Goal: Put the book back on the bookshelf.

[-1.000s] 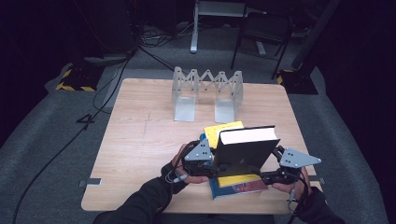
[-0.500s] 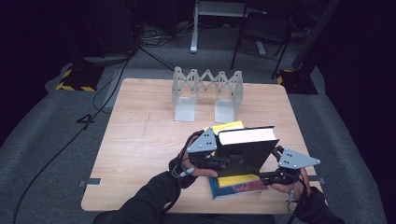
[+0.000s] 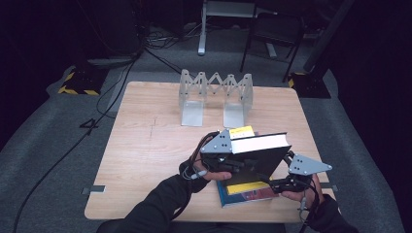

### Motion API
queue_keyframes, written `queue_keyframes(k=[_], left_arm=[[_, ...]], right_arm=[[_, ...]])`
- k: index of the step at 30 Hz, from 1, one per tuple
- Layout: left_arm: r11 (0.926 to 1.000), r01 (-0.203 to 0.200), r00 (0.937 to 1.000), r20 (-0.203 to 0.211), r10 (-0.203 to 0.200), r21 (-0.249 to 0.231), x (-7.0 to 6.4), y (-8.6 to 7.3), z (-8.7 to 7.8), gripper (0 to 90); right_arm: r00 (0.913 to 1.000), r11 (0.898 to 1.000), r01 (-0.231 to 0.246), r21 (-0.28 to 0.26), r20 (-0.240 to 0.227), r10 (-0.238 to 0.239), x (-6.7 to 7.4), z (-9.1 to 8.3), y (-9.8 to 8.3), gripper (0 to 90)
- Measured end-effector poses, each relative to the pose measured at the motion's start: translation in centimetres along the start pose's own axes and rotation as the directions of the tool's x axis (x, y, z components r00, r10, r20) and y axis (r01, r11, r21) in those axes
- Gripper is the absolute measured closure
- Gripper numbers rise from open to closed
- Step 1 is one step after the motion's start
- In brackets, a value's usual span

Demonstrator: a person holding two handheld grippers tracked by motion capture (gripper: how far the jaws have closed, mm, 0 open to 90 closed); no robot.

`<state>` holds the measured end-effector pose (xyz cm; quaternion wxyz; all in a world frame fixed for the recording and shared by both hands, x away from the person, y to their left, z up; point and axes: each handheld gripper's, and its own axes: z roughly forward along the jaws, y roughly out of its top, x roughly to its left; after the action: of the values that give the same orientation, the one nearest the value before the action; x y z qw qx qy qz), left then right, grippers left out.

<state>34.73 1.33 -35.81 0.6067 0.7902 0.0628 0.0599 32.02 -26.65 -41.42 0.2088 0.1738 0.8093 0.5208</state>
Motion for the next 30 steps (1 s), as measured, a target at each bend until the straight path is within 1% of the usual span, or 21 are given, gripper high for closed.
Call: queue_keyframes(k=[3, 6, 7, 8, 9, 10, 11, 13, 14, 15, 16, 18, 19, 21, 22, 23, 24, 26, 28, 29, 30], left_arm=[[1.0, 0.0, 1.0, -0.003, 0.0, 0.002, -0.1, 0.0, 0.0, 49.2], [1.0, 0.004, 1.0, -0.007, -0.004, 0.003, -0.1, 0.0, -0.1, 49.4], [1.0, 0.007, 0.9999, -0.012, -0.007, 0.003, -0.1, 0.0, -0.1, 49.5], [1.0, 0.009, 0.9995, -0.029, -0.009, 0.001, -0.3, -0.1, -0.1, 49.5], [1.0, 0.008, 0.9995, -0.032, -0.008, 0.003, -0.4, -0.1, -0.2, 49.5], [1.0, 0.008, 0.9995, -0.032, -0.008, 0.003, -0.4, -0.1, -0.2, 49.7], [0.9999, 0.011, 0.9995, -0.03, -0.011, 0.002, -0.4, -0.1, -0.2, 49.9], [0.9999, 0.014, 0.9993, -0.036, -0.014, 0.0, -0.4, -0.1, -0.3, 50.1], [0.9999, 0.015, 0.9993, -0.035, -0.015, -0.001, -0.3, -0.1, -0.3, 50.1], [0.9999, 0.014, 0.9992, -0.036, -0.015, -0.004, -0.3, -0.2, -0.4, 50.2], [0.9999, 0.014, 0.9992, -0.036, -0.015, -0.004, -0.3, -0.2, -0.4, 50.2], [0.9998, 0.018, 0.9991, -0.039, -0.018, -0.008, -0.3, -0.2, -0.4, 50.2], [0.9998, 0.018, 0.9989, -0.044, -0.018, -0.008, -0.3, -0.2, -0.4, 50.2], [0.9997, 0.021, 0.9983, -0.054, -0.021, -0.01, -0.4, -0.2, -0.4, 50.4], [0.9997, 0.021, 0.9983, -0.054, -0.021, -0.01, -0.4, -0.2, -0.4, 50.4], [0.9998, 0.02, 0.9977, -0.065, -0.02, -0.008, -0.5, -0.1, -0.3, 50.4], [0.9998, 0.02, 0.9977, -0.065, -0.02, -0.008, -0.5, -0.1, -0.3, 50.5], [0.9996, 0.027, 0.9974, -0.067, -0.027, -0.007, -0.4, 0.0, -0.3, 50.5], [0.999, 0.041, 0.9959, -0.08, -0.042, -0.016, -0.4, 0.0, -0.3, 50.7], [0.999, 0.042, 0.9954, -0.086, -0.043, -0.017, -0.3, 0.1, -0.4, 50.9], [0.999, 0.042, 0.9954, -0.086, -0.043, -0.017, -0.3, 0.1, -0.4, 50.9]], right_arm=[[1.0, 1.0, 0.009, 0.013, -0.002, -0.009, 0.0, -0.1, 0.0, 21.7], [0.9999, 0.999, 0.002, 0.032, -0.015, -0.001, -0.2, -0.2, -0.2, 22.0], [0.9996, 0.998, -0.008, 0.06, -0.027, 0.01, -0.3, -0.3, -0.5, 23.3], [0.9986, 0.996, -0.018, 0.088, -0.047, 0.022, -0.6, -0.6, -1.1, 22.7], [0.9984, 0.994, -0.024, 0.102, -0.049, 0.029, -0.7, -0.9, -1.5, 22.7], [0.9984, 0.994, -0.024, 0.102, -0.049, 0.029, -0.7, -0.9, -1.5, 22.7], [0.9981, 0.99, -0.026, 0.137, -0.052, 0.034, -0.9, -1.5, -2.3, 22.7], [0.9981, 0.99, -0.031, 0.141, -0.048, 0.038, -1.0, -1.8, -2.7, 22.7], [0.9977, 0.988, -0.042, 0.147, -0.047, 0.049, -1.2, -2.1, -3.1, 22.7], [0.9947, 0.983, -0.074, 0.169, -0.057, 0.085, -1.6, -2.8, -4.1, 22.5], [0.9947, 0.983, -0.074, 0.169, -0.057, 0.085, -1.6, -2.8, -4.1, 22.5], [0.9958, 0.979, -0.074, 0.19, -0.039, 0.083, -1.9, -3.3, -4.9, 22.7], [0.995, 0.977, -0.082, 0.198, -0.039, 0.091, -2.1, -3.5, -5.3, 23.0], [0.9933, 0.968, -0.114, 0.225, 0.005, 0.116, -2.8, -3.8, -6.5, 23.2], [0.9933, 0.968, -0.114, 0.225, 0.005, 0.116, -2.8, -3.8, -6.5, 23.2], [0.9908, 0.96, -0.135, 0.244, 0.032, 0.132, -3.3, -3.7, -7.1, 23.5], [0.9908, 0.96, -0.135, 0.244, 0.032, 0.132, -3.3, -3.7, -7.1, 23.5], [0.9873, 0.952, -0.158, 0.26, 0.055, 0.149, -3.8, -3.4, -7.8, 23.7], [0.9837, 0.948, -0.179, 0.264, 0.032, 0.177, -4.2, -3.1, -8.3, 23.7], [0.9835, 0.94, -0.179, 0.29, 0.028, 0.179, -4.3, -2.7, -8.8, 23.4], [0.9835, 0.94, -0.179, 0.29, 0.028, 0.179, -4.3, -2.7, -8.8, 23.4]])
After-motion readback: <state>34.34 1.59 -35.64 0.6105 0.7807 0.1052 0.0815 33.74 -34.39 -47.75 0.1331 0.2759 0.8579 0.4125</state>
